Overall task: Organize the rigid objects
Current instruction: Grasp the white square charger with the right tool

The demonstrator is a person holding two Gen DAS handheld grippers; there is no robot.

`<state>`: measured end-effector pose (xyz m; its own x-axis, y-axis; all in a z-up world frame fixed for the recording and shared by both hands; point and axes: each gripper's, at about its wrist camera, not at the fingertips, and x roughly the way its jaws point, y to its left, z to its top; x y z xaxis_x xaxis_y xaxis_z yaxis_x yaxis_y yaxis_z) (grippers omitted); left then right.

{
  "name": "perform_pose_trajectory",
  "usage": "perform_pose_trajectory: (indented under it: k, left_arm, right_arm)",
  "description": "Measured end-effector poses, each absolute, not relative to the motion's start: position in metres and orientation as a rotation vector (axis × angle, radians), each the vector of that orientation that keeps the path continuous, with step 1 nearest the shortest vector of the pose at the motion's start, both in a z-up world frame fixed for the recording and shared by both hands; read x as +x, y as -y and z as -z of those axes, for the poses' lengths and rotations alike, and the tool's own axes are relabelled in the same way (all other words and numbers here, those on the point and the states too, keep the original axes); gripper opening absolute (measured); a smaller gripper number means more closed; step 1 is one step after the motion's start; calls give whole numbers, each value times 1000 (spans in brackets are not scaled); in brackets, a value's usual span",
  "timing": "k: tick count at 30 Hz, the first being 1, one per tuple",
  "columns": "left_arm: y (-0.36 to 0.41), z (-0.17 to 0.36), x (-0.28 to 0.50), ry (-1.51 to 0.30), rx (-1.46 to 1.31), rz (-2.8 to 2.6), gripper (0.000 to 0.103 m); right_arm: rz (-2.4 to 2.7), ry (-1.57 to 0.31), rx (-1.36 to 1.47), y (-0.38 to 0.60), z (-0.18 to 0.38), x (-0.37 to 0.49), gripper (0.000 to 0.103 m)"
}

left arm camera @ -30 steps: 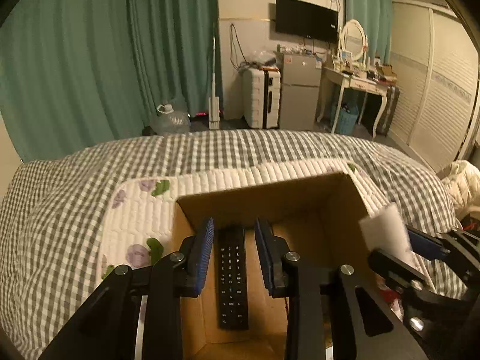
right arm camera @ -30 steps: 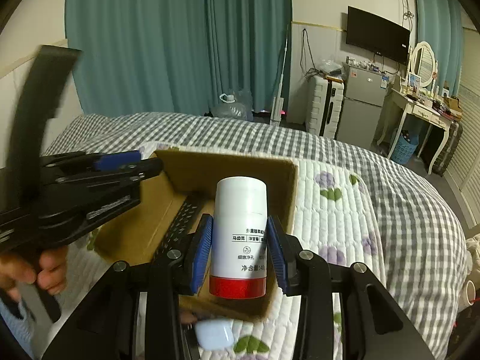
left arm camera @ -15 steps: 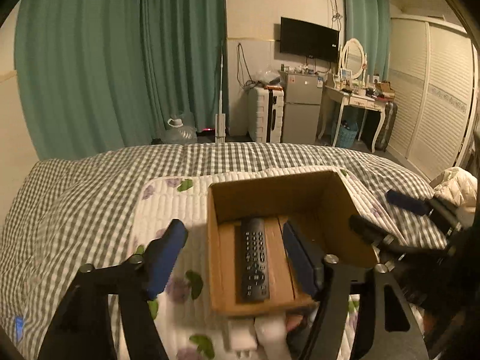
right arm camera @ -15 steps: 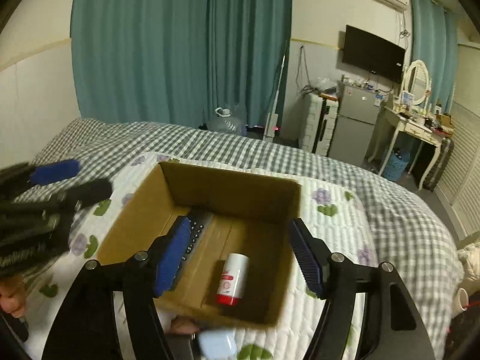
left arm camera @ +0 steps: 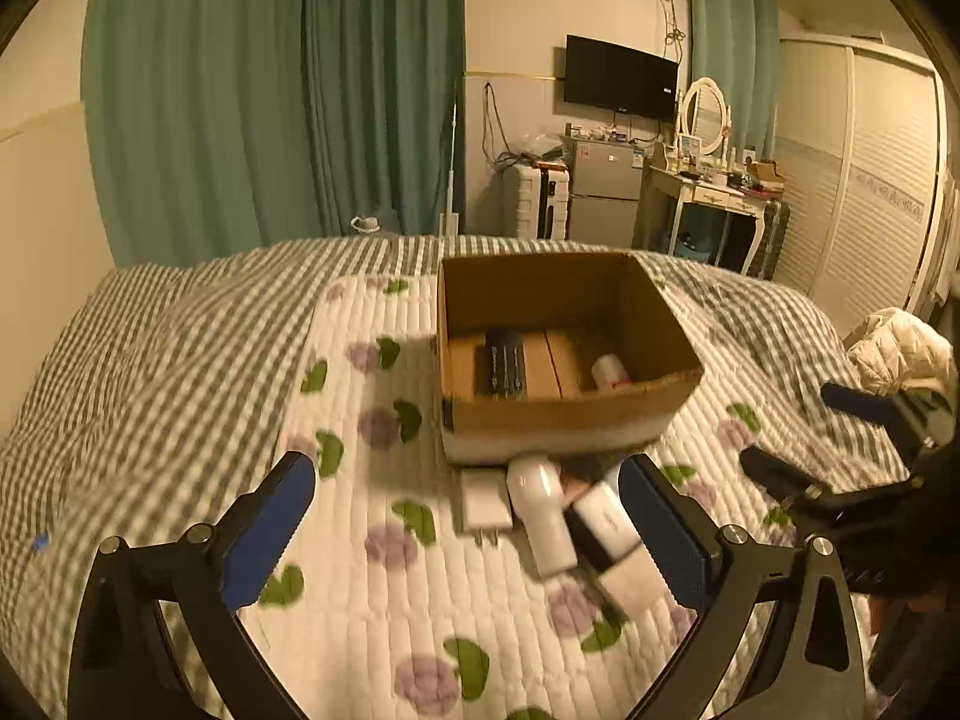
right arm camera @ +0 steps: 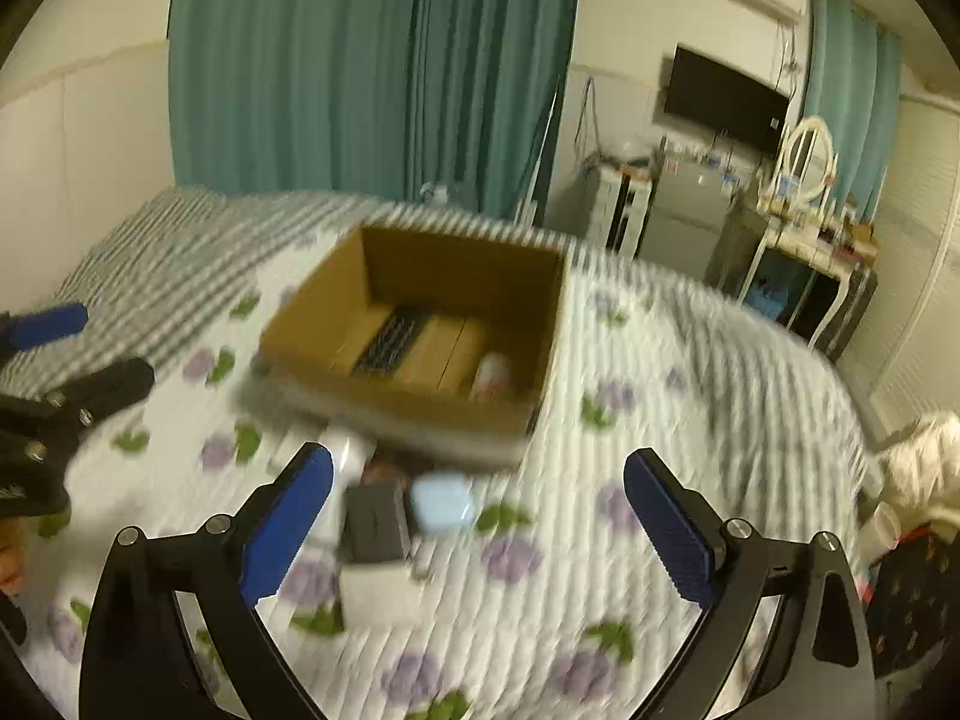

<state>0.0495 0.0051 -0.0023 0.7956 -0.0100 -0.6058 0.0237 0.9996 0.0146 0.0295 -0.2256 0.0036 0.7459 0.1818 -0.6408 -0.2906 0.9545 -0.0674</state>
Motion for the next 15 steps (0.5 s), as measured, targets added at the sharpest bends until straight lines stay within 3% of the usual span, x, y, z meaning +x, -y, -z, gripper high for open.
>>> perform_pose_trajectory:
  k: [15]
  left_arm:
    - [-6,86,62,-798,41,-4,103]
  right_arm:
    - [-343,-995,-181,186,117,40,98]
